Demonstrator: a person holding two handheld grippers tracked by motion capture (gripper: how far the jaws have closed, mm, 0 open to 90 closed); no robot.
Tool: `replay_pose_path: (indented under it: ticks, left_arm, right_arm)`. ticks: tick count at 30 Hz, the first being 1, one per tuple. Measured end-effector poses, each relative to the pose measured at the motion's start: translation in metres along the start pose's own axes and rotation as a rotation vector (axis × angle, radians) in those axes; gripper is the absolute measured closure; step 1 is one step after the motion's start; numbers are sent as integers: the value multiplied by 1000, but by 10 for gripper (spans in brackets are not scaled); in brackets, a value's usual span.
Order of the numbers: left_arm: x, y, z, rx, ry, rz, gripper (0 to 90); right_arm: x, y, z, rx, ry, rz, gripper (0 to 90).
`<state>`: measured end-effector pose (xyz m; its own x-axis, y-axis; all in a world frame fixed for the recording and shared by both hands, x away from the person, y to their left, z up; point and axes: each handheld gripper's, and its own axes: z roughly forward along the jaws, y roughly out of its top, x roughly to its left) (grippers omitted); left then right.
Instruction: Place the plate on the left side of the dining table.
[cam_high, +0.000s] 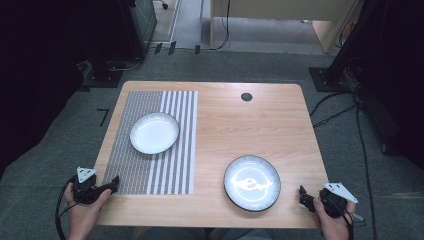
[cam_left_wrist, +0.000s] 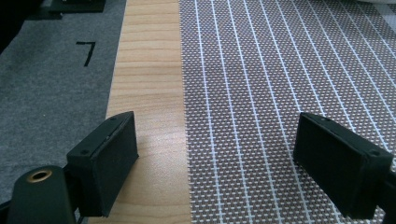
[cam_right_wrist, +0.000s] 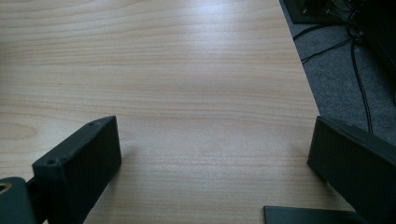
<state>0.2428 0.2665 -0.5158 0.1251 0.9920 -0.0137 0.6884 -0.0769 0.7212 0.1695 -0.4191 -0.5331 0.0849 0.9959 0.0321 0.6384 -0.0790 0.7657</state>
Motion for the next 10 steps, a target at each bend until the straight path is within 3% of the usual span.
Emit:
replay_pose_path:
  ticks: [10]
  left_arm:
    - [0,1,1,0,-1,2,134]
  right_arm:
    - [0,1,1,6,1,-4,17]
